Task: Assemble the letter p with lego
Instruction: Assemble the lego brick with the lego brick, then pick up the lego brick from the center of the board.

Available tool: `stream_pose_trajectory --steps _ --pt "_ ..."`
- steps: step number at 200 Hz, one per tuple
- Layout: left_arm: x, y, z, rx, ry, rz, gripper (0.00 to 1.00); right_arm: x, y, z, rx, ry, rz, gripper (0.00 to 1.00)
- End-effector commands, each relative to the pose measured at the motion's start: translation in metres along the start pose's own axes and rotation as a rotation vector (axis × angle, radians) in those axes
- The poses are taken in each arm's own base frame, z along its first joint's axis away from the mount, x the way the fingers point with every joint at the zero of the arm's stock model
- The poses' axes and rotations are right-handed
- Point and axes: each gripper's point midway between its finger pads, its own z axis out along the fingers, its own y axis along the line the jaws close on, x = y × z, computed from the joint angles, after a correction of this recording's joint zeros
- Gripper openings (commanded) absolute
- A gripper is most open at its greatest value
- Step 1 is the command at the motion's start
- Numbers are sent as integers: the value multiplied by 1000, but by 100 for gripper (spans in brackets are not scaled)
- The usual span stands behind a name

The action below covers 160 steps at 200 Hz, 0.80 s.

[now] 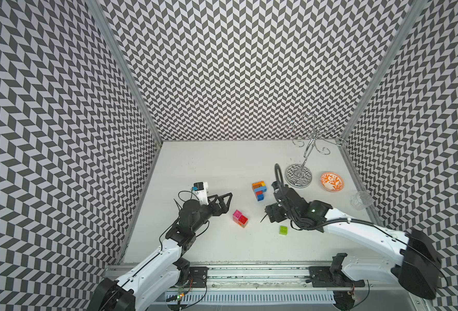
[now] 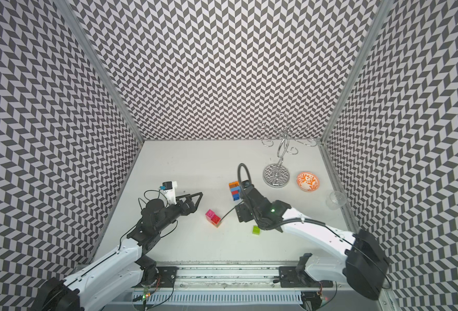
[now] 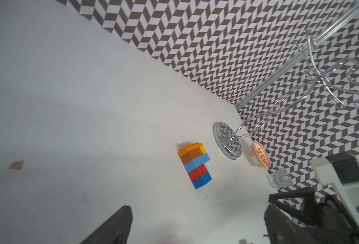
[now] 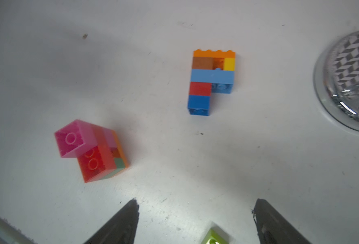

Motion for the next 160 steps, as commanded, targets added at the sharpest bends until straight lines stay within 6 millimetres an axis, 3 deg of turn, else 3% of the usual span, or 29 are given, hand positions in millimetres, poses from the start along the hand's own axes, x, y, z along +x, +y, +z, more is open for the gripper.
stream_pose_trajectory --steps 1,31,63,104,160 --pt "5 -28 7 -56 64 73 99 -28 -17 -20 -44 -196 162 97" --pt "56 -76 25 -80 271 149 97 -34 -61 -35 -24 -297 315 99" --pt "113 -108 42 -136 451 241 97 -29 -92 -36 -1 -321 428 99" --pt "181 -123 69 -163 626 317 94 -23 -121 -34 59 -334 544 99" --pt "241 -119 103 -269 739 445 89 -23 -137 -42 118 -365 590 99"
